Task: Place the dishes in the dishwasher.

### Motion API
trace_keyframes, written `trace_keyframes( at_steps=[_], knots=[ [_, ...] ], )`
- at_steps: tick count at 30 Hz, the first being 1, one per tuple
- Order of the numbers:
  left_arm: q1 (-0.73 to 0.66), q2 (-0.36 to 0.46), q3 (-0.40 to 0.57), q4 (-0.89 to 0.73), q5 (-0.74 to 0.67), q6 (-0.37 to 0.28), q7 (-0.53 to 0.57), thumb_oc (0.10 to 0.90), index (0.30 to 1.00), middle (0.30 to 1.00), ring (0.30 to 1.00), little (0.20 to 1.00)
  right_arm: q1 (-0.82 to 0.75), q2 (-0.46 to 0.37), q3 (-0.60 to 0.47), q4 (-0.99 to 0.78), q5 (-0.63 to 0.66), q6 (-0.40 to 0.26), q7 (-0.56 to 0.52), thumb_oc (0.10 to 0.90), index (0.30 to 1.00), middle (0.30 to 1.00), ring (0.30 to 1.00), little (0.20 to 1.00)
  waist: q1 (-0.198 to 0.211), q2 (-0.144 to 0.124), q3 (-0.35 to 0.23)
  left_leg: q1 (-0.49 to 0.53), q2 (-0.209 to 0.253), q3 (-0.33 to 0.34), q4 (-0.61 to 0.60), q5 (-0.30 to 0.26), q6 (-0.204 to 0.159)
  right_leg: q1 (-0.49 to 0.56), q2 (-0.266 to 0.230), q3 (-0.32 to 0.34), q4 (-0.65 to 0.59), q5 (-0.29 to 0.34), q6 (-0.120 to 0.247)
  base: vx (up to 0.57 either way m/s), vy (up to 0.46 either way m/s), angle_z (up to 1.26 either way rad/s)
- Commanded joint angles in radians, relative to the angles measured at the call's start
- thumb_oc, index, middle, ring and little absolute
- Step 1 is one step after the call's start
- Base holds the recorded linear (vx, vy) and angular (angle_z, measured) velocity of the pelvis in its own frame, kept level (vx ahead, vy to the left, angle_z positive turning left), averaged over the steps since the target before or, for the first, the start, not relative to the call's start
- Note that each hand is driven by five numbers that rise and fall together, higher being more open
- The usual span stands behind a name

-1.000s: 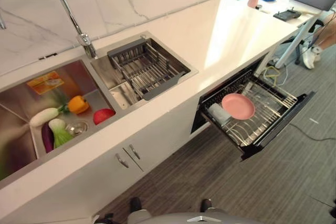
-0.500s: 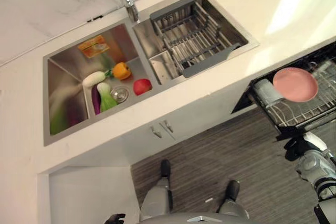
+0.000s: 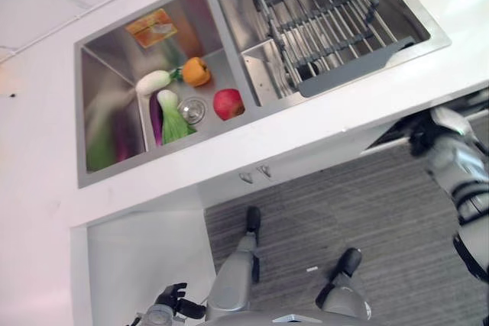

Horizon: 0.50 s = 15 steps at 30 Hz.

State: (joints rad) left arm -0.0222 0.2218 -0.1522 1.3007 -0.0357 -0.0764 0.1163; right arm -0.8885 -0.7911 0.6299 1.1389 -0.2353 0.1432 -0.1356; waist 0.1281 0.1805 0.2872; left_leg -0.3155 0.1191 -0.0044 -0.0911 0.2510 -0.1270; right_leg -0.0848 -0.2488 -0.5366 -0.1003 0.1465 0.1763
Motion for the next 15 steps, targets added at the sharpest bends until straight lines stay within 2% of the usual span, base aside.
trace_keyframes(
  at_steps=[1,2,6,9,10,11,12,15],
  knots=[
    [-0.069,0.102,-0.068,-0.003,-0.063,-0.005,0.041,0.800,0.900,0.900,0.900,0.900,-0.441,0.085,0.130,-0.180,-0.127,-0.177,-0.140,0.400,0.300,0.300,0.300,0.300,0.102,-0.085,-0.002,-0.023,-0.011,0.042,0.034,-0.127,-0.060,-0.033,-0.098,0.097,0.090,-0.149,0.037,-0.01,-0.050,-0.09],
    [-0.079,0.109,-0.068,-0.031,-0.097,-0.015,0.044,0.800,0.900,0.900,0.900,0.900,-0.473,0.082,0.150,-0.175,-0.144,-0.166,-0.145,0.400,0.300,0.300,0.300,0.300,0.100,-0.093,0.008,-0.031,-0.006,0.039,0.039,-0.126,-0.061,-0.040,-0.093,0.101,0.093,-0.148,0.035,-0.01,-0.040,-0.12],
    [-0.085,0.110,-0.070,-0.048,-0.115,-0.018,0.051,0.800,0.900,0.900,0.900,0.900,-0.473,0.047,0.159,-0.179,-0.112,-0.180,-0.139,0.400,0.300,0.300,0.300,0.300,0.100,-0.098,0.016,-0.041,0.001,0.035,0.038,-0.119,-0.064,-0.048,-0.085,0.103,0.091,-0.149,0.033,-0.01,-0.032,-0.05],
    [-0.075,0.105,-0.073,-0.048,-0.123,-0.021,0.034,0.800,0.900,0.900,0.900,0.900,-0.418,0.032,0.142,-0.190,-0.072,-0.200,-0.120,0.400,0.300,0.300,0.300,0.300,0.096,-0.100,0.020,-0.034,0.012,0.042,0.029,-0.116,-0.068,-0.049,-0.076,0.109,0.091,-0.155,0.030,-0.01,0.010,-0.01],
    [-0.070,0.101,-0.068,-0.047,-0.129,-0.020,0.029,0.800,0.900,0.900,0.900,0.900,-0.378,0.040,0.128,-0.201,-0.066,-0.201,-0.121,0.400,0.300,0.300,0.300,0.300,0.091,-0.100,0.021,-0.044,0.012,0.047,0.035,-0.100,-0.060,-0.056,-0.076,0.104,0.090,-0.138,0.023,0.00,0.000,0.00],
    [-0.058,0.094,-0.050,-0.045,-0.140,-0.016,0.021,0.800,0.900,0.900,0.900,0.900,-0.279,0.067,0.097,-0.252,-0.058,-0.205,-0.115,0.527,0.491,0.491,0.491,0.491,0.083,-0.107,0.017,-0.032,0.020,0.054,0.034,-0.102,-0.060,-0.051,-0.070,0.110,0.089,-0.143,0.021,0.00,0.000,0.00],
    [-0.050,0.091,-0.031,-0.039,-0.149,-0.010,0.011,0.800,0.900,0.900,0.900,0.900,-0.186,0.102,0.064,-0.284,-0.039,-0.210,-0.095,0.800,0.900,0.900,0.900,0.900,0.075,-0.115,0.012,-0.019,0.027,0.059,0.034,-0.105,-0.060,-0.043,-0.066,0.114,0.087,-0.149,0.018,0.07,-0.078,-0.06],
    [-0.011,0.065,0.026,-0.028,-0.159,0.004,-0.029,0.800,0.900,0.900,0.900,0.900,0.195,0.304,-0.077,-0.228,0.060,-0.225,-0.030,0.800,0.900,0.900,0.900,0.900,0.056,-0.130,-0.031,0.035,0.041,0.068,0.031,-0.125,-0.055,0.006,-0.060,0.107,0.094,-0.166,0.013,0.13,-0.094,-0.08]
  ],
)
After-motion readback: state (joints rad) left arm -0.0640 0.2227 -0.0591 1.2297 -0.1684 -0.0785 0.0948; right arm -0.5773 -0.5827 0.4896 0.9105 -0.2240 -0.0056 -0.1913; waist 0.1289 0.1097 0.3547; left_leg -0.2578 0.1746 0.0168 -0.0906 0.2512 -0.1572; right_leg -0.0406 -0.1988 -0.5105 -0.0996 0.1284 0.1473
